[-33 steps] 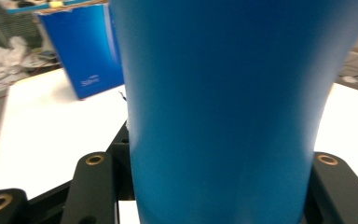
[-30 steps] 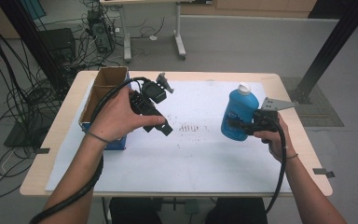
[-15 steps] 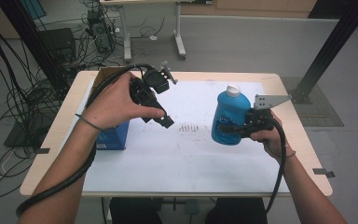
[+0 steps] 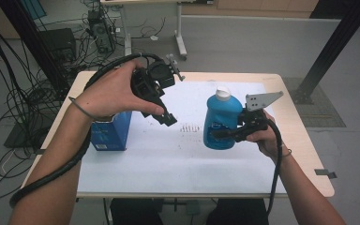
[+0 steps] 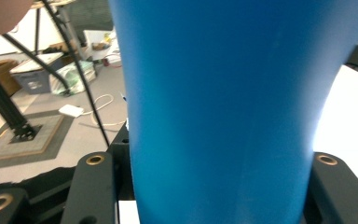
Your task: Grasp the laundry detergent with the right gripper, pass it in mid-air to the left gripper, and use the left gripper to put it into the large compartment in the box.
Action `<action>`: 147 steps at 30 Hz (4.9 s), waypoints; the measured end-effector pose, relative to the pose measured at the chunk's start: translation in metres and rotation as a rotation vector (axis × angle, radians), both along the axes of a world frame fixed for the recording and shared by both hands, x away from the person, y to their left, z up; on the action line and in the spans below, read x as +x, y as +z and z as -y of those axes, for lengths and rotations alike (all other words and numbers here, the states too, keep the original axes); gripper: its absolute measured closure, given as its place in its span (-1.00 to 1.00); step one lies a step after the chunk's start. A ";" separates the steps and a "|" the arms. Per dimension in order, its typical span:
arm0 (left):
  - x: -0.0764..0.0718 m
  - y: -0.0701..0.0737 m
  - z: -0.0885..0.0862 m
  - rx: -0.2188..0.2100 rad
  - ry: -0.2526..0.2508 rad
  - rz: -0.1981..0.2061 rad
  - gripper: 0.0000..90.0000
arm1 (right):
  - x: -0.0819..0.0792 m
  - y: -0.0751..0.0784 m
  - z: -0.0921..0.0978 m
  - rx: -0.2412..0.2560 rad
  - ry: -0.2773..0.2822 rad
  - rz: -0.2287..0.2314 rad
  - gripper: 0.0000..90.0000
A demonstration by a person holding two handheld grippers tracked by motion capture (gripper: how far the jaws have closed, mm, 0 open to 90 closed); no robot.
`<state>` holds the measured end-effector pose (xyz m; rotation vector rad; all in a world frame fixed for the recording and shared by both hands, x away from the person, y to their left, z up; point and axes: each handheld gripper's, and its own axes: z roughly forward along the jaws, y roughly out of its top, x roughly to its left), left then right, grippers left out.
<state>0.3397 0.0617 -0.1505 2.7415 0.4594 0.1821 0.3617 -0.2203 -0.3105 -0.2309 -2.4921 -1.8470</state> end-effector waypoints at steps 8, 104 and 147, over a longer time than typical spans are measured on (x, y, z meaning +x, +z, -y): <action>0.001 0.004 0.009 0.014 -0.052 -0.014 -0.80 | -0.005 0.003 -0.013 -0.010 0.055 0.007 -0.01; -0.013 -0.009 0.066 0.062 -0.215 -0.046 -0.81 | -0.018 0.002 -0.060 -0.030 0.198 0.017 -0.02; -0.014 -0.006 0.062 0.059 -0.200 -0.043 -0.82 | -0.019 0.004 -0.064 -0.034 0.211 0.024 -0.02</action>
